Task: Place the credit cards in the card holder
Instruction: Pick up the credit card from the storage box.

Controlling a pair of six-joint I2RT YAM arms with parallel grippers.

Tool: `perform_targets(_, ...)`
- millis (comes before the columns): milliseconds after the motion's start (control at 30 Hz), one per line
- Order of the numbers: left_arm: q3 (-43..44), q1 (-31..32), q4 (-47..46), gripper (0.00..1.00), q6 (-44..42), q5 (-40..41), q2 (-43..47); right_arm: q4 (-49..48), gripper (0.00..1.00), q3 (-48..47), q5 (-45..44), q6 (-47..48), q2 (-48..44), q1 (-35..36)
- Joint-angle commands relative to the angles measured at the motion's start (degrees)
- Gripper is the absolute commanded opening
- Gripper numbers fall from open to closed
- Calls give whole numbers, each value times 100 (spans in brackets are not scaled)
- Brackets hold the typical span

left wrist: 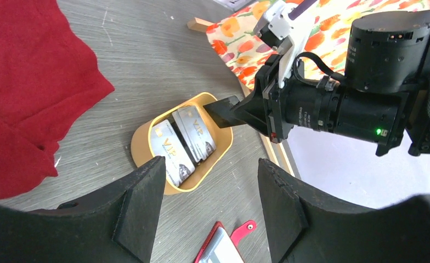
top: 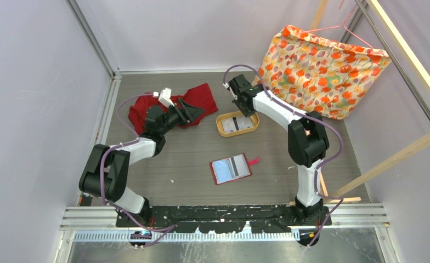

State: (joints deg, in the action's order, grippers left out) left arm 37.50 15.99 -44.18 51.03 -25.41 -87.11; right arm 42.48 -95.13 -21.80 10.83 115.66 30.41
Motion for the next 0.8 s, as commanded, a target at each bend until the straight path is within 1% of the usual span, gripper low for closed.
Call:
perform_targets(0,156,-43,-731,63,21,-324,-79,-35,1,-21,444,237,-535,-134)
perform_targets(67,127,-43,-1019,63,37,-495,-144,-79,1,-4,546,266,-630,-158)
perform_targets(167,186,48,-1579,61,27,-1010,-296,-19,1,-39,795,305,-794,-181)
perform_targets(233,277,223,-1947,61,-30,-1450,-435,103,1,-62,1341,293,-985,-253)
perform_targets(333,398,519,-2202,64,-147,-1805,-570,265,1,-22,2165,372,-1324,-396)
perform_targets(467,480,930,-2205,69,-479,-2161,-591,778,1,70,3491,793,-1752,-608)
perform_targets(567,462,1284,-2086,73,-822,-2410,-479,789,1,457,4174,920,-2165,-706)
perform_targets(633,293,1459,-1952,75,-1044,-2418,-285,816,1,651,4589,1002,-2403,-776)
perform_targets(767,4,1510,-1373,79,-1463,-2282,310,1005,1,873,5484,1224,-2676,-817)
